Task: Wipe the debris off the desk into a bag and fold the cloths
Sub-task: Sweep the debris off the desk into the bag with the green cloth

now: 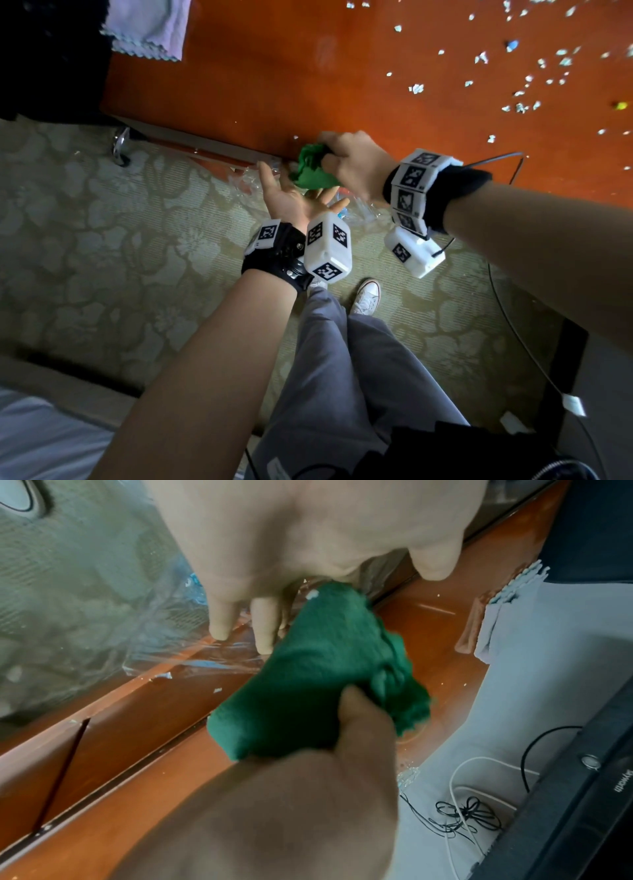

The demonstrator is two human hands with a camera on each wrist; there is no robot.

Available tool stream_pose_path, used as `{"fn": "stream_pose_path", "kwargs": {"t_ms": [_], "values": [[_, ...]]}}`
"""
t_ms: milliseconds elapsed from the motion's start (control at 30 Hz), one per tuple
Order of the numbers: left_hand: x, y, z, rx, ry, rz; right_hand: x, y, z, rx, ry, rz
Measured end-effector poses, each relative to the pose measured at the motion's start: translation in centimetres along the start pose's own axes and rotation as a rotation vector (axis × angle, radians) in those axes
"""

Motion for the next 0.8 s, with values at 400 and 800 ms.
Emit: {"fn": "stream_pose_path", "kwargs": {"t_ms": [400, 800], "values": [[3.4, -2.0, -1.7, -0.048, 0.004, 0.037, -6.2, 8.2, -1.3, -0.471, -0.300, 0.306], [5.7, -2.8, -1.0, -0.120, 0.074, 0.017, -10.1, 11.6, 0.3, -0.525, -0.472, 0.019]]}}
Point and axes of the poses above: each hand's wrist, its own z-axis towards the middle knuckle, its own y-axis out of the back of the hand, x = y × z, the point moved 3 cm from there along z, towards the middle knuckle, and after that the axes turned 13 degrees about -z, right-handed, at the moved point
